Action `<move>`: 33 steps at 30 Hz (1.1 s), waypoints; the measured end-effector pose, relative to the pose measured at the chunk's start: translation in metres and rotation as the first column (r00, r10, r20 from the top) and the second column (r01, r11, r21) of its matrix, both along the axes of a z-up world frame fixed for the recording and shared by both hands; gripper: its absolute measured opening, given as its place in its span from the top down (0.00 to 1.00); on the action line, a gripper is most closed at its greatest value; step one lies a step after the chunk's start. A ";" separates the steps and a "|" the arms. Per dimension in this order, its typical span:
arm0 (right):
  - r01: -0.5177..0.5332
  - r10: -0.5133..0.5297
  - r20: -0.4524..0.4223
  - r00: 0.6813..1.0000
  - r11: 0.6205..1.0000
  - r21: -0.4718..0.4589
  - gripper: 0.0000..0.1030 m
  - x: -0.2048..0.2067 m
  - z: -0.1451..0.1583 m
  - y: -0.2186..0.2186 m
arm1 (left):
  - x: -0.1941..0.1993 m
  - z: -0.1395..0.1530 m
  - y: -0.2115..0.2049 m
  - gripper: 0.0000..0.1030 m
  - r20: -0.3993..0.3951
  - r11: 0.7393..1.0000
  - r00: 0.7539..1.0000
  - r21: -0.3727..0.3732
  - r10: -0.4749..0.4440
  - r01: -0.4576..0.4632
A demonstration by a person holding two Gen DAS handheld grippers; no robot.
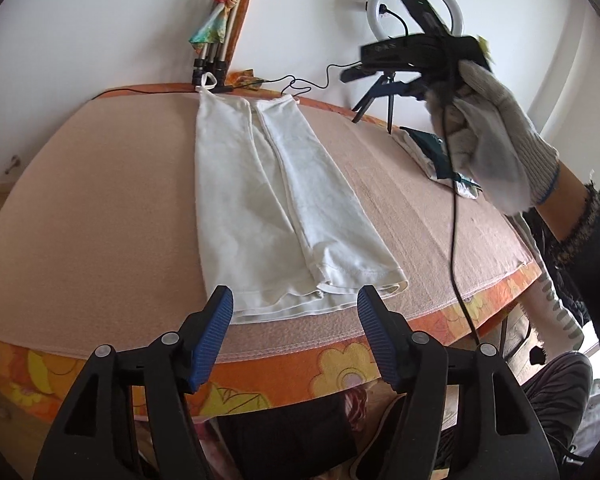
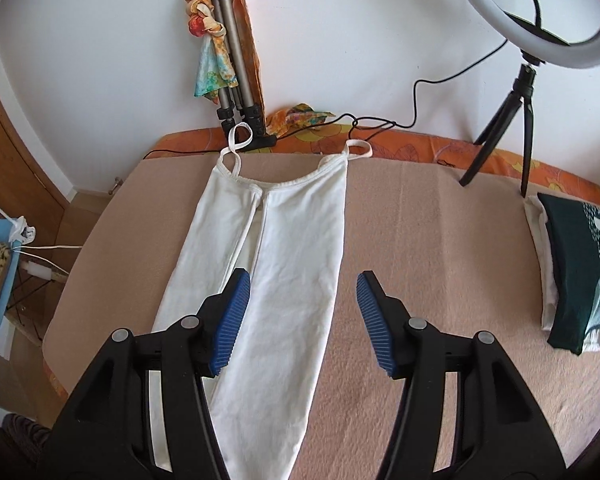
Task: Fold small clothes
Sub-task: 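Open both tools and lift them off the folded strip, then grasp the camisole hem with the right tool while the left tool grasps beside it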
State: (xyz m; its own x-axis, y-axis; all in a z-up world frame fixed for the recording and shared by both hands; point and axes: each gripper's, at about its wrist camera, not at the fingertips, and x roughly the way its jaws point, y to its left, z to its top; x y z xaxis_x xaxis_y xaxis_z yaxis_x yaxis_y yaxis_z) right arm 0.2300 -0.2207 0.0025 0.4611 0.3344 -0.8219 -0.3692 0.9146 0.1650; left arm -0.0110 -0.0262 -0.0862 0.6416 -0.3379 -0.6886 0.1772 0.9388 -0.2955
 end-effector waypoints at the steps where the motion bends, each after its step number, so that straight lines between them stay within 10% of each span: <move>1: 0.006 -0.006 -0.010 1.000 1.000 0.007 0.44 -0.013 -0.002 -0.009 | 0.001 -0.001 0.006 0.38 -0.007 1.000 1.000 0.003 0.003 -0.003; 17: 0.036 0.023 -0.323 0.946 0.984 0.177 0.50 -0.155 -0.098 -0.059 | 0.041 -0.044 0.045 0.42 -0.255 0.986 0.967 -0.166 -0.020 -0.023; 27: -0.013 0.091 -0.337 0.937 0.974 0.227 0.67 -0.158 -0.106 -0.051 | 0.051 -0.056 0.041 0.80 -0.305 0.975 0.951 -0.221 -0.056 -0.013; 33: -0.048 0.123 -0.334 0.935 0.974 0.222 0.93 -0.163 -0.107 -0.040 | 0.051 -0.055 0.039 0.96 -0.281 0.979 0.958 -0.205 -0.049 -0.010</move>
